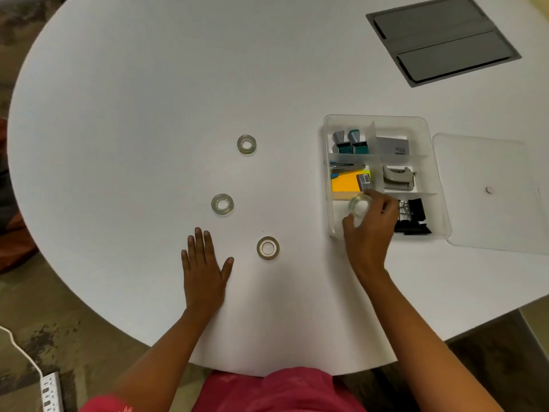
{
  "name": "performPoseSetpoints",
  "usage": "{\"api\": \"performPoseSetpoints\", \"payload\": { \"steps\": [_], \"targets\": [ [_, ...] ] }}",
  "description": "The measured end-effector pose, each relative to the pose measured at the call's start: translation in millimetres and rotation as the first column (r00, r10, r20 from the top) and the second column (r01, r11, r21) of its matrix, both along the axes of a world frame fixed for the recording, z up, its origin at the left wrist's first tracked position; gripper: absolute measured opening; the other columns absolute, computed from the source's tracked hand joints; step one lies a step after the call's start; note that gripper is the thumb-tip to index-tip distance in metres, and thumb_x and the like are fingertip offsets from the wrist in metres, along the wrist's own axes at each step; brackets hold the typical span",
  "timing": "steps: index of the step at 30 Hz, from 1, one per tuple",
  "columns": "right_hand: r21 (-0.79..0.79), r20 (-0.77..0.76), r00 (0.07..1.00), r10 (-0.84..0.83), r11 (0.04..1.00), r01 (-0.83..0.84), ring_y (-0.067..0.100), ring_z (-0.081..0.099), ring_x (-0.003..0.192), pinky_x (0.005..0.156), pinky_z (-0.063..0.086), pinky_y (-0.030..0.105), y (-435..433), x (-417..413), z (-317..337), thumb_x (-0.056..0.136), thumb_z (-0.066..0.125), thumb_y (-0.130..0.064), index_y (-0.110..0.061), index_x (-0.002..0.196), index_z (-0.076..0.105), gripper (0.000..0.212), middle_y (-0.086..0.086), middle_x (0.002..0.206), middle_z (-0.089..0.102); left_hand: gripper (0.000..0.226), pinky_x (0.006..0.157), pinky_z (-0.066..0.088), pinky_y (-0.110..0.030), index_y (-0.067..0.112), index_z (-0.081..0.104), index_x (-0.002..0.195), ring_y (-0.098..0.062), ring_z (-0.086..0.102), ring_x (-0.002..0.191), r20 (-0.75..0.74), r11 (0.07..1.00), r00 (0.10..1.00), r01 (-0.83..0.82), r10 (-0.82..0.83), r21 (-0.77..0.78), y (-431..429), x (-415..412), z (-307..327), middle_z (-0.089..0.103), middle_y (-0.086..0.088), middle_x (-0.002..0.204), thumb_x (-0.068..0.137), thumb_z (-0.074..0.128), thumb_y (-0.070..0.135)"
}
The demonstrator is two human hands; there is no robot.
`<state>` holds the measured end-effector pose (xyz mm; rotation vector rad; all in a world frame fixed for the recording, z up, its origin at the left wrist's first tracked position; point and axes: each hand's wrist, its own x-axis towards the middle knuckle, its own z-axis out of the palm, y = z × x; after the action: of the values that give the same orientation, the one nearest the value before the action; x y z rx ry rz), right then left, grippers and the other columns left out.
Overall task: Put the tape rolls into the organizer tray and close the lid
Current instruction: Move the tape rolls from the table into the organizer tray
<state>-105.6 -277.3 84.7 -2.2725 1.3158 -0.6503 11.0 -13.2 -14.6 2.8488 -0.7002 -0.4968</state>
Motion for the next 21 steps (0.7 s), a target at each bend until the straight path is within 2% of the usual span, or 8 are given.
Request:
{"api": "performPoseSetpoints", "payload": {
  "steps": [6, 12, 16, 18, 21],
  "targets": [
    [0.265, -0.365, 0.927, 0.085, 0.964, 0.015, 0.04, 0.055, 0.106, 0.084, 0.049, 0.041, -36.2, -7.2, -16.1, 0.077, 0.071, -0.005, 0.001, 0.121, 0.051, 0.048, 0.026, 0.122, 0.051, 0.087, 0.121, 0.01, -0.048, 0.007, 0.004, 0.149, -0.03, 0.001, 0.148, -0.009, 1.0, 1.0, 0.001, -0.001, -0.004, -0.6, 0.8, 0.5, 0.001, -0.013, 0.16, 0.085, -0.001, 0.066],
    [0.283, -0.577, 0.803, 0.152, 0.959, 0.023, 0.039, 0.054, 0.113, 0.089, 0.05, 0.043, -42.5, 6.1, -22.7, 0.085, 0.064, -0.007, 0.003, 0.121, 0.05, 0.04, 0.025, 0.13, 0.047, 0.088, 0.12, 0.009, -0.048, 0.007, 0.004, 0.149, -0.03, 0.001, 0.148, -0.003, 1.0, 1.0, -0.003, 0.003, 0.003, -1.4, 0.7, 1.3, 0.002, -0.013, 0.16, 0.084, -0.003, 0.067],
    [0.238, -0.627, 0.771, 0.107, 0.969, 0.059, 0.037, 0.052, 0.115, 0.093, 0.049, 0.042, -40.7, 13.0, -16.9, 0.086, 0.063, -0.004, 0.003, 0.123, 0.046, 0.041, 0.025, 0.132, 0.045, 0.088, 0.12, 0.009, -0.047, 0.007, 0.003, 0.149, -0.03, 0.0, 0.148, -0.001, 1.0, 1.0, -0.002, 0.002, -0.004, -1.9, 1.0, 0.7, 0.001, -0.014, 0.16, 0.085, -0.003, 0.067],
    [0.126, -0.617, 0.784, 0.071, 0.992, 0.01, 0.037, 0.05, 0.113, 0.088, 0.05, 0.041, -35.1, 17.5, -10.1, 0.082, 0.065, 0.001, 0.002, 0.119, 0.049, 0.04, 0.025, 0.125, 0.05, 0.088, 0.12, 0.008, -0.047, 0.007, 0.003, 0.149, -0.029, -0.001, 0.148, -0.003, 1.0, 1.0, -0.005, 0.005, -0.009, -1.8, 1.4, 0.0, 0.001, -0.014, 0.16, 0.085, -0.002, 0.066],
    [0.004, -0.441, 0.883, 0.162, 0.984, -0.179, 0.036, 0.05, 0.105, 0.076, 0.052, 0.04, -18.3, 30.1, 2.9, 0.075, 0.069, 0.007, 0.001, 0.11, 0.056, 0.038, 0.023, 0.112, 0.055, 0.089, 0.121, 0.006, -0.045, 0.004, 0.0, 0.149, -0.025, -0.005, 0.148, -0.012, 1.0, 1.0, -0.013, 0.012, -0.025, -0.9, 1.0, -1.3, -0.002, -0.013, 0.16, 0.085, 0.0, 0.066]
  ]
}}
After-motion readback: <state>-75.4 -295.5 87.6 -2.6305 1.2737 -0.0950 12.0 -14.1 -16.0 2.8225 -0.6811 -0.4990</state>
